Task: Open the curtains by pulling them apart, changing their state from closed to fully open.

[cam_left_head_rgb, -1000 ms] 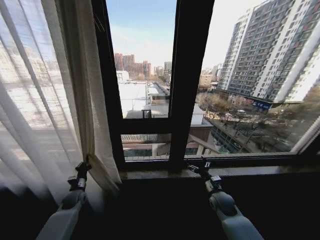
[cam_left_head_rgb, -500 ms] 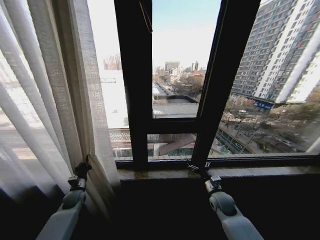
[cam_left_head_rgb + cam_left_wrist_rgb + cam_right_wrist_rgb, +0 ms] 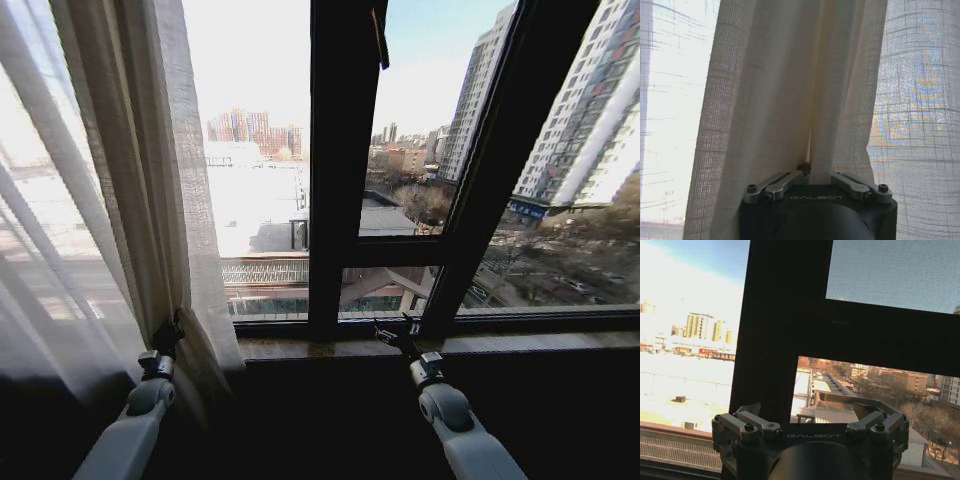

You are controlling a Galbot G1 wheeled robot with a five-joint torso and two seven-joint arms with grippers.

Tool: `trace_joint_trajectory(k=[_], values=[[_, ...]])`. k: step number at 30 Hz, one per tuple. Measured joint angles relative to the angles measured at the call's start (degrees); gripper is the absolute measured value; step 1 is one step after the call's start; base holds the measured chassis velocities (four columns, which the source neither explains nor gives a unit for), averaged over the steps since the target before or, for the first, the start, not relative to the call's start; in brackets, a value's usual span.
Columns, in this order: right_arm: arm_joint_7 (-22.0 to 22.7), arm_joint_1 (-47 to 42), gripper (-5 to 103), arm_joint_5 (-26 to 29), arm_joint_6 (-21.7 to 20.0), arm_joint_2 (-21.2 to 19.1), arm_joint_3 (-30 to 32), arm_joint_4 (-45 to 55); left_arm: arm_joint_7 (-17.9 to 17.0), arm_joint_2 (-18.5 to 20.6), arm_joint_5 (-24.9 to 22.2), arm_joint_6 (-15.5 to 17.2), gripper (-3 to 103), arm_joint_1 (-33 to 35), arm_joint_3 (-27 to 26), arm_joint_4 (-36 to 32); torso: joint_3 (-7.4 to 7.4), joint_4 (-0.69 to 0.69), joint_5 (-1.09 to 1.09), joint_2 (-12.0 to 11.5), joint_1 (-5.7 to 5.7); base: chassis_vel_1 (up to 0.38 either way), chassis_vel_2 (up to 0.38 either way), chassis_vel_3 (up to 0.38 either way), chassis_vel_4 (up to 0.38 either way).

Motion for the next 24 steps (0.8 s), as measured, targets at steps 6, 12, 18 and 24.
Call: trace_joint_trajectory(k=[6,12,18,24], values=[[0.0,0.0,100,0.0,0.0,0.0,0.0,0.0,0.03,0.0,0.17,-0.13,0,-0.07,0.04,0.25,0.0,-0.01,-0.01,0.0,0.0,0.342,0.352,-0.346,-0.371],[0.0,0.0,100,0.0,0.0,0.01,0.0,0.0,0.04,-0.14,0.46,-0.14,0,-0.23,0.07,0.25,0.0,0.0,0.0,0.0,0.0,0.344,0.348,-0.339,-0.331],[-0.01,0.0,100,0.0,0.0,0.01,-0.01,0.0,0.02,-0.24,0.5,-0.42,0,-0.23,0.03,0.36,0.0,0.04,-0.03,0.0,0.0,0.187,0.174,-0.203,-0.156],[0.0,0.0,100,0.0,0.0,-0.02,0.01,0.0,0.02,-0.16,0.46,-0.45,0,-0.23,-0.05,0.67,0.01,-0.04,0.04,-0.01,0.01,-0.002,0.004,-0.012,-0.002]])
